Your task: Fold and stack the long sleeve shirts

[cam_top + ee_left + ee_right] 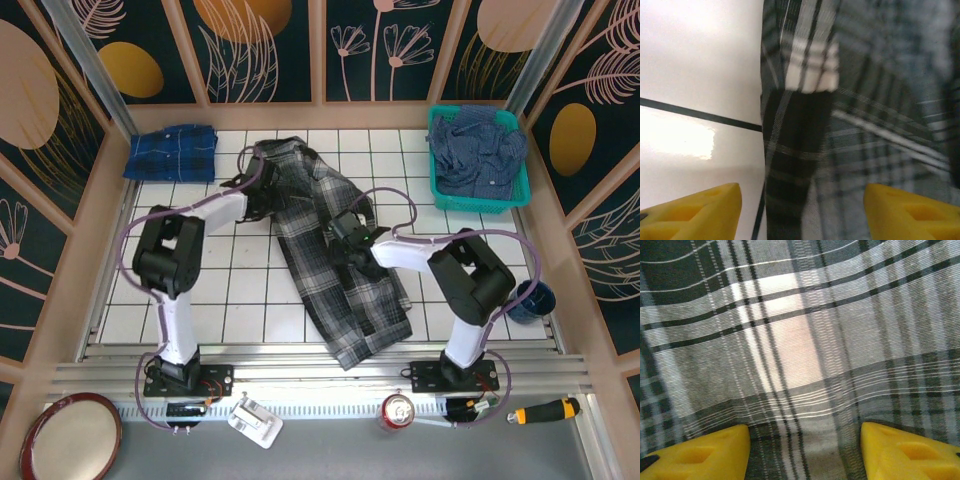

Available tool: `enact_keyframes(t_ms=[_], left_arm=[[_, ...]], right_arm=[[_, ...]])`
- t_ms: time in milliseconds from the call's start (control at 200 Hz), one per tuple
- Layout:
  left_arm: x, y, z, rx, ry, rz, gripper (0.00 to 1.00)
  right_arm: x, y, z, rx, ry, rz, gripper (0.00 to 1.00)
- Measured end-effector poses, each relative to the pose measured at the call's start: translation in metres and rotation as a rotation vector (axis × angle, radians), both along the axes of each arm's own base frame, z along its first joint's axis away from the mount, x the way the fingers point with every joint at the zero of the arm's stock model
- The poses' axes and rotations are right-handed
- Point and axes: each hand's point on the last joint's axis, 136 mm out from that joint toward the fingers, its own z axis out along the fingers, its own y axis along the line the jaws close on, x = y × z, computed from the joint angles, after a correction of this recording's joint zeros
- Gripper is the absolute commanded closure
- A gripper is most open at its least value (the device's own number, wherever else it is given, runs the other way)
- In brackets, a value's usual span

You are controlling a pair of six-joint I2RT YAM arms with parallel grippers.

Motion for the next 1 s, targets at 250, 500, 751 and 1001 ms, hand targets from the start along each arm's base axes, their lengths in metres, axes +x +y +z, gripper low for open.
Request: enact_keyframes(t_ms=[250, 500, 751, 1001], left_arm=[[0.062, -0.024, -0.002, -0.029, -0.062, 0.003, 0.39], [0.112, -0.032, 0.02, -0.019, -0.127, -0.017, 0.31], [0.068, 0.028, 0.072, 0.063, -0.13, 0.059, 0.18], [-0.045, 0.076, 0.127, 0.046, -0.19, 0.119, 0.19]], right_arm=[[-0.039, 0.058, 0.005, 0.165, 0.023, -0.019, 0.42], [-0.065, 0.08, 0.014, 0.241, 0.084, 0.004, 0.4], [-0.086, 0.037, 0.012, 0.174, 0.111, 0.005, 0.47], [-0.129, 0.043, 0.046, 0.197, 0.071, 0.101, 0.48]])
